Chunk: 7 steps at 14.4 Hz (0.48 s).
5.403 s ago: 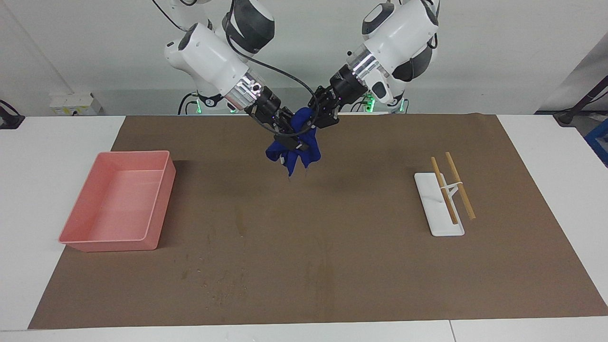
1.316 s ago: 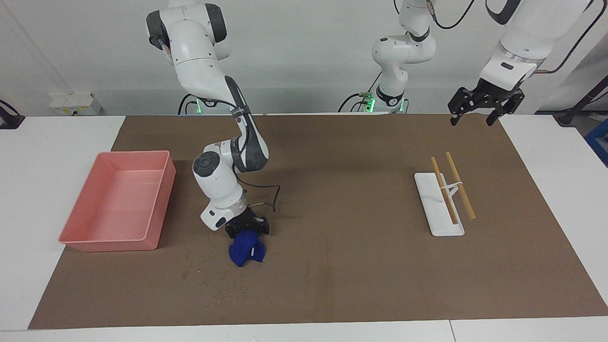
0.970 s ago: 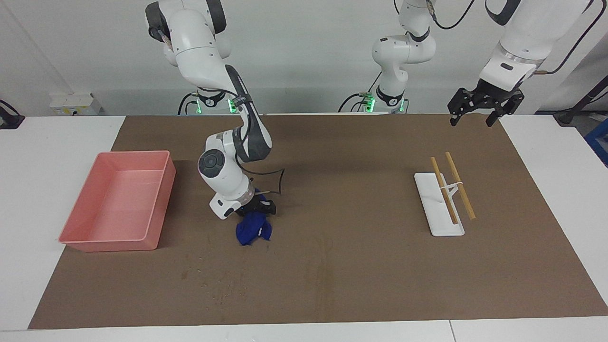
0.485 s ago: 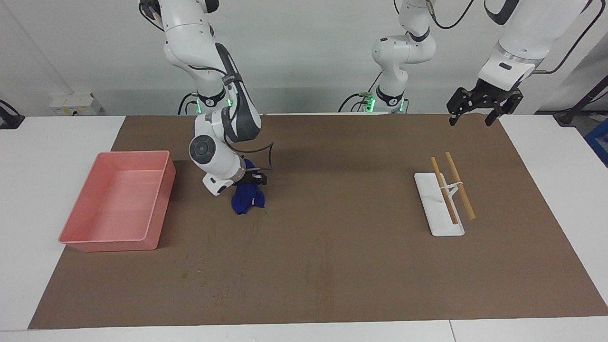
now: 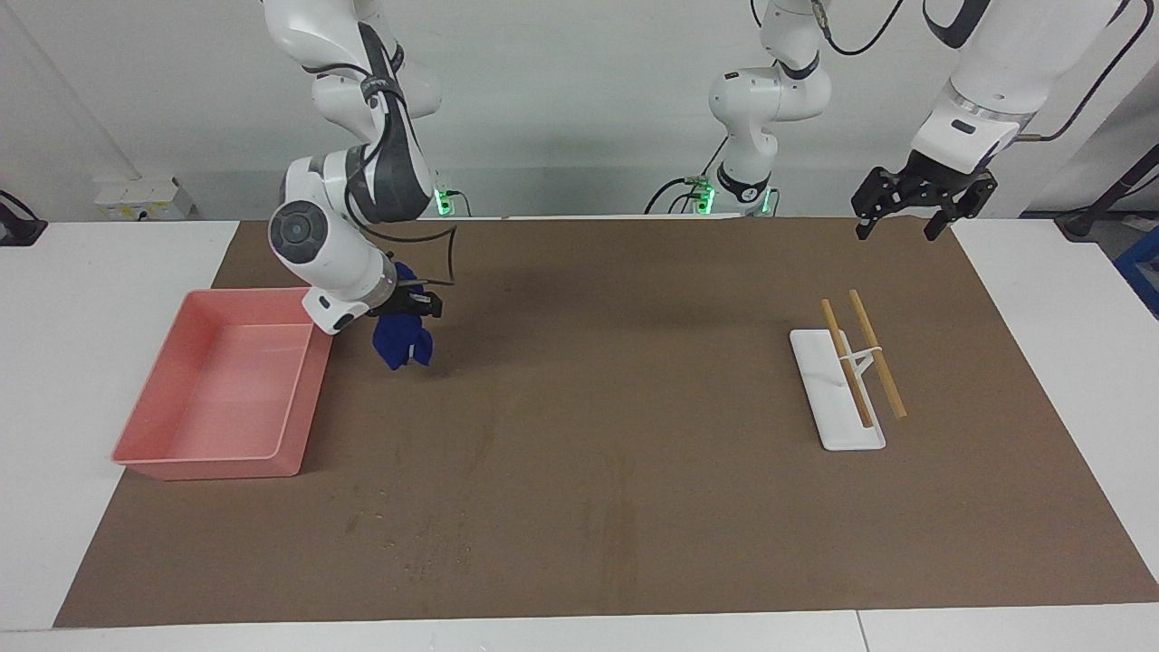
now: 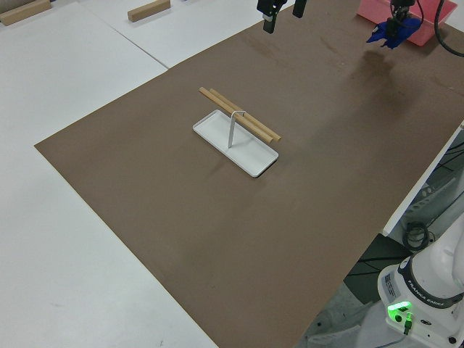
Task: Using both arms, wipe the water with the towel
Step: 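Carry the blue cloth into the pink bin with the right gripper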
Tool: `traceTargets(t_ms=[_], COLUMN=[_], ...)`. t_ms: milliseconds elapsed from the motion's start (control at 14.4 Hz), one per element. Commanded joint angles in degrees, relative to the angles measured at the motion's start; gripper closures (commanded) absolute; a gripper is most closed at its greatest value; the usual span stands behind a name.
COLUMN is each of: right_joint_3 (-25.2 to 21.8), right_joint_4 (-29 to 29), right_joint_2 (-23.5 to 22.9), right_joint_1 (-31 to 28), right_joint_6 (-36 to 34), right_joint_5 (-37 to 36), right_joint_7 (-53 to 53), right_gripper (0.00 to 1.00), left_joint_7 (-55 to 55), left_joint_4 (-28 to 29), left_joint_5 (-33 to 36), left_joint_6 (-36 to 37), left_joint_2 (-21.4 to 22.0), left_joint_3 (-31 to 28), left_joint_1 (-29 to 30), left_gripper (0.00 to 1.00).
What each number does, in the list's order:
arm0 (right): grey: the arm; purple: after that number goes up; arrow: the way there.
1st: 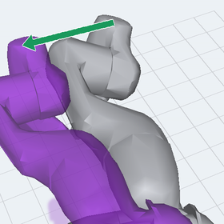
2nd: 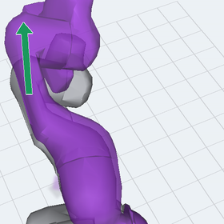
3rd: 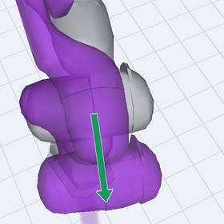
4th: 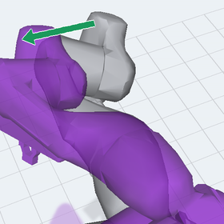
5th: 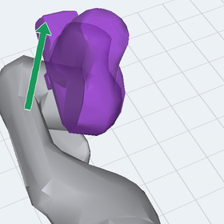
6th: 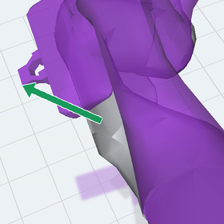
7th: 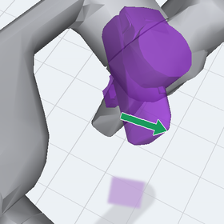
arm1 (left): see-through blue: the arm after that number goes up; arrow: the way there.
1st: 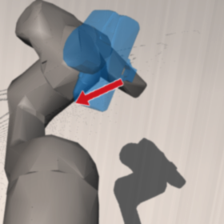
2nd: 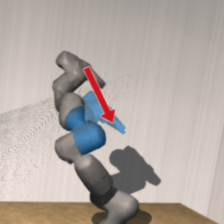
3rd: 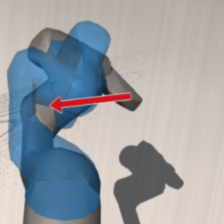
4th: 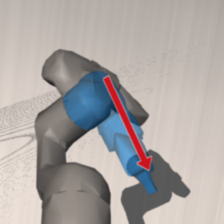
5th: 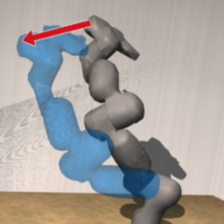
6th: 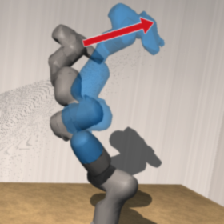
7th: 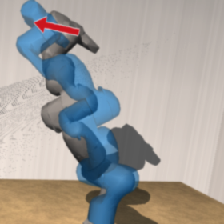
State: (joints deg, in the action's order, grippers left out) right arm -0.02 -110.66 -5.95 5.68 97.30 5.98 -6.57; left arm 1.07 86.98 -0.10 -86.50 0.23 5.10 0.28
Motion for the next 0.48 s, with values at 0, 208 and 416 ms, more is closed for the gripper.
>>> traceTargets(t_ms=[0, 208, 416], right_joint_3=[0.5, 0.4, 0.4], right_joint_4=[5.8, 7.3, 4.5], right_joint_2=[3.0, 3.8, 3.8], right_joint_1=[-5.7, -11.8, -20.1], right_joint_6=[-8.3, -9.2, 3.1], right_joint_5=[-4.7, -11.3, -12.2], right_joint_7=[8.6, 20.3, 35.4], right_gripper=[1.0, 1.0, 1.0], left_joint_7=[0.0, 0.0, 0.0], left_joint_4=[2.1, 2.1, 2.1], left_joint_5=[-0.7, -0.7, -0.7], left_joint_6=[-0.4, -0.4, -0.4], left_joint_2=[1.9, 1.9, 1.9], left_joint_3=[-0.4, -0.4, -0.4], left_joint_1=[-0.1, 0.0, 0.0], left_gripper=[0.0, 0.0, 0.0])
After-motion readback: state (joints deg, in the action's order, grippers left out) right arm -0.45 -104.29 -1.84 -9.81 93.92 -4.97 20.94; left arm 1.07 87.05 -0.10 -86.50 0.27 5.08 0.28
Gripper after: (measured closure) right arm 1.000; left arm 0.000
